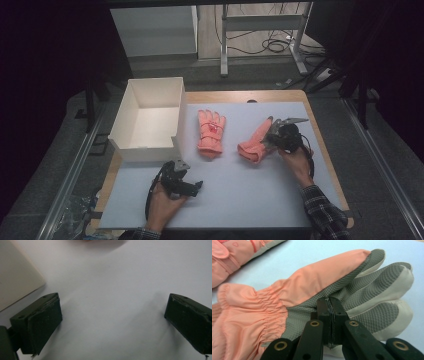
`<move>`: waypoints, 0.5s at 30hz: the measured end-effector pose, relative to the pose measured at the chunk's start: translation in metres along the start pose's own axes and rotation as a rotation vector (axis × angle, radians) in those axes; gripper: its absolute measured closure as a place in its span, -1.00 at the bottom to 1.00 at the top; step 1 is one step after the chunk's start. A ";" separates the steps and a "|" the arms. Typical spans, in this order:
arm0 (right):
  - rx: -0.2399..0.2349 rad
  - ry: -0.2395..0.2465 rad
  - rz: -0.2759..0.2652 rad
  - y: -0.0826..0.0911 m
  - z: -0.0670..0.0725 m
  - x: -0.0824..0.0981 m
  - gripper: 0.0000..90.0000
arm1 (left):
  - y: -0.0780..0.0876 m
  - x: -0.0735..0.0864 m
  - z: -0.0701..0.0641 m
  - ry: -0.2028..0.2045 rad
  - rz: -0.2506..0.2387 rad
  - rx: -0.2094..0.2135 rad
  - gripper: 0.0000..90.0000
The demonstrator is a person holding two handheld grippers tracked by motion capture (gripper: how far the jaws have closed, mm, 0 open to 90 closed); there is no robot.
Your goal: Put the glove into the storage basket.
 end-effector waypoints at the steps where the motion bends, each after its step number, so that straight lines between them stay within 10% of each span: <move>1: -0.006 0.000 -0.004 0.002 0.000 -0.001 0.96 | 0.000 0.000 0.000 0.000 0.000 0.000 -0.98; 15: -0.052 0.031 -0.046 0.026 0.000 -0.012 0.97 | 0.000 0.000 0.000 0.000 0.001 0.000 -0.98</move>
Point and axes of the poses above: each handheld gripper's, and its own axes: y roughly backward along the jaws, x roughly out of its underside, z roughly to its left, the point moved 4 cm from there along -y, roughly forward along the jaws, and after that the axes turned 2 degrees about z, right-handed, at the moved point
